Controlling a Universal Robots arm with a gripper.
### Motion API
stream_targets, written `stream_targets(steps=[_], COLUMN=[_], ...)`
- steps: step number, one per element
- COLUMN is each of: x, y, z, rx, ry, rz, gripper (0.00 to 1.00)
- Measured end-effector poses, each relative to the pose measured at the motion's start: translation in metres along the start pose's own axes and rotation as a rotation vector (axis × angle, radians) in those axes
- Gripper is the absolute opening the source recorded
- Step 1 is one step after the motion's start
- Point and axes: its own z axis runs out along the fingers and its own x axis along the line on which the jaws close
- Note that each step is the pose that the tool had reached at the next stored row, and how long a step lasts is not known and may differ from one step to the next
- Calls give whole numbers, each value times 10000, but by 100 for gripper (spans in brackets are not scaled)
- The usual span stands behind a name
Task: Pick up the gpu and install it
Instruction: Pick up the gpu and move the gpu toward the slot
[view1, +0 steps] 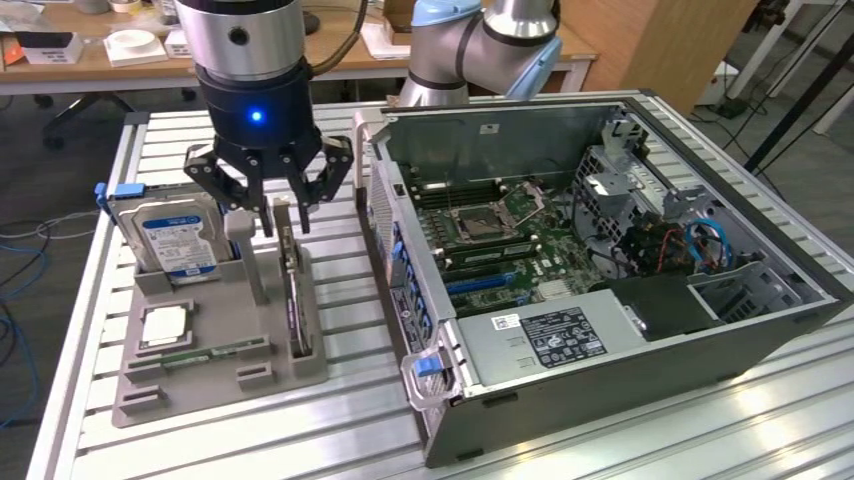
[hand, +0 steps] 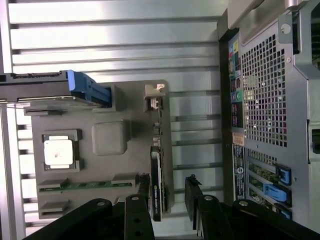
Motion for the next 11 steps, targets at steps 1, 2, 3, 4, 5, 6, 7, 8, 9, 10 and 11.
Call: stream_targets(steps=[1,2,3,4,5,6,7,8,9,10,11], x=[0,0,0,0,0,0,0,1,1,1,1], y=[-2,-4,-5,-7,-9,-11,-13,-15,-18,-20,-22], z=[7,14,21,29,37,46,54,63,72,82,92], rx=[0,0,-1,0,0,-2,-1,-1,-1,0,0], ry=[0,0,0,0,0,-1,-1,-1,0,0,0], rz=[0,0,0,0,0,0,0,0,0,0,0], gripper=[42,42,42,42,42,42,42,42,42,42,42])
